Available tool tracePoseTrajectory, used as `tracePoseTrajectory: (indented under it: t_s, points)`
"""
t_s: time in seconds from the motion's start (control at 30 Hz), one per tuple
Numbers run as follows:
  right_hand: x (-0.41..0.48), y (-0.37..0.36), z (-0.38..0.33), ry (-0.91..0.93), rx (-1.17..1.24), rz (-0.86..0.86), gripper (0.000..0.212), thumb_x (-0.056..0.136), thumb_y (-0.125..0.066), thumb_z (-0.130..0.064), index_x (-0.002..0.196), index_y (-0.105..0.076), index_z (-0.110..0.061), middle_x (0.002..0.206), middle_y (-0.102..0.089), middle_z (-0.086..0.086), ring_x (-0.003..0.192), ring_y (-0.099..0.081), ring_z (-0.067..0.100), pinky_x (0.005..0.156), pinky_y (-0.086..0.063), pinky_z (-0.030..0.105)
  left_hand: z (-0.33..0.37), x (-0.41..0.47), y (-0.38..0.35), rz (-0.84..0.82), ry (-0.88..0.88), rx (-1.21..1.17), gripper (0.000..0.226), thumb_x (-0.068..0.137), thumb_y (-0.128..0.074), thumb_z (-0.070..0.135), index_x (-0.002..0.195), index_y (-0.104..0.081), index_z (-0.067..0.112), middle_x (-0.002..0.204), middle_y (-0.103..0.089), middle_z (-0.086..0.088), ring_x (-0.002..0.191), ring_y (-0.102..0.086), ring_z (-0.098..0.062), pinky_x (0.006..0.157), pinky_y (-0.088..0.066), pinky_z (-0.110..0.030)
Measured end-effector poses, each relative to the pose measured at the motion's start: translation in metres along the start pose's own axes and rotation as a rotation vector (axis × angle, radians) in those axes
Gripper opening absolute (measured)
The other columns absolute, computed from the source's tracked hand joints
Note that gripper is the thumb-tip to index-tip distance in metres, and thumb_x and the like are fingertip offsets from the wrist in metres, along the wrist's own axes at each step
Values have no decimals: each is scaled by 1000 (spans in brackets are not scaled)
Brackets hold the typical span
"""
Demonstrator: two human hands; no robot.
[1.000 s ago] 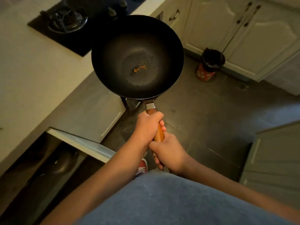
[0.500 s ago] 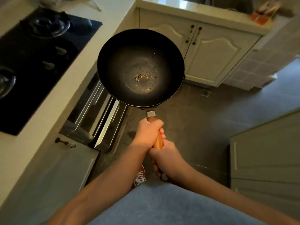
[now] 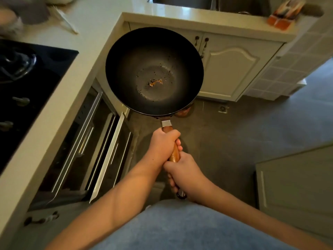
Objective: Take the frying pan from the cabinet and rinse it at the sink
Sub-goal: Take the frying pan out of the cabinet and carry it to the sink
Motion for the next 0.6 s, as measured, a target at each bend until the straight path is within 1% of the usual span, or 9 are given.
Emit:
tracePoseTrajectory:
  t_s: [0.1, 0.2, 0.3, 0.47, 0.6]
  points:
    - [36, 39, -27, 5, -11, -20, 7, 75, -54, -5, 69, -54, -10, 42, -51, 3, 30, -46, 16, 35, -39, 23, 27, 39, -32, 12, -1, -9, 10, 89, -56, 9, 79, -57, 9, 56, -56, -3, 43, -56, -12, 46, -51, -24]
    - [68, 75, -55, -8, -19, -14, 7, 73, -50, -2, 68, -51, -8, 41, -48, 3, 27, -44, 15, 35, -38, 24, 53, 73, -61, 54, 12, -24, 10, 89, -56, 10, 79, -57, 10, 54, -55, -2, 42, -55, -11, 46, -52, -23]
    - [94, 102, -81, -12, -42, -29, 5, 74, -50, -3, 69, -50, -6, 42, -47, 4, 29, -43, 16, 36, -38, 25, 80, 105, -81, 88, 7, -14, 12, 88, -57, 11, 76, -57, 11, 54, -55, -2, 42, -54, -11, 47, -51, -24]
    - [134, 129, -123, 1, -39, -51, 4, 73, -51, -3, 70, -50, -6, 43, -46, 5, 29, -42, 16, 34, -35, 23, 120, 149, -95, 103, -24, -28, 12, 87, -58, 12, 75, -59, 12, 54, -57, -2, 44, -56, -11, 48, -52, -25]
    - [174, 137, -158, 18, -17, -56, 13, 71, -49, -1, 62, -49, -9, 46, -44, 8, 34, -40, 20, 36, -33, 23, 154, 191, -92, 73, -49, -65, 14, 87, -58, 10, 73, -59, 12, 54, -57, -2, 45, -56, -12, 47, -51, -24]
Point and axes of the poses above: each hand's wrist, its own x-axis towards the middle knuckle, its own y-axis out of the back of the hand, z = x × y, the point moved 4 cm from there along x, towards the middle knuckle
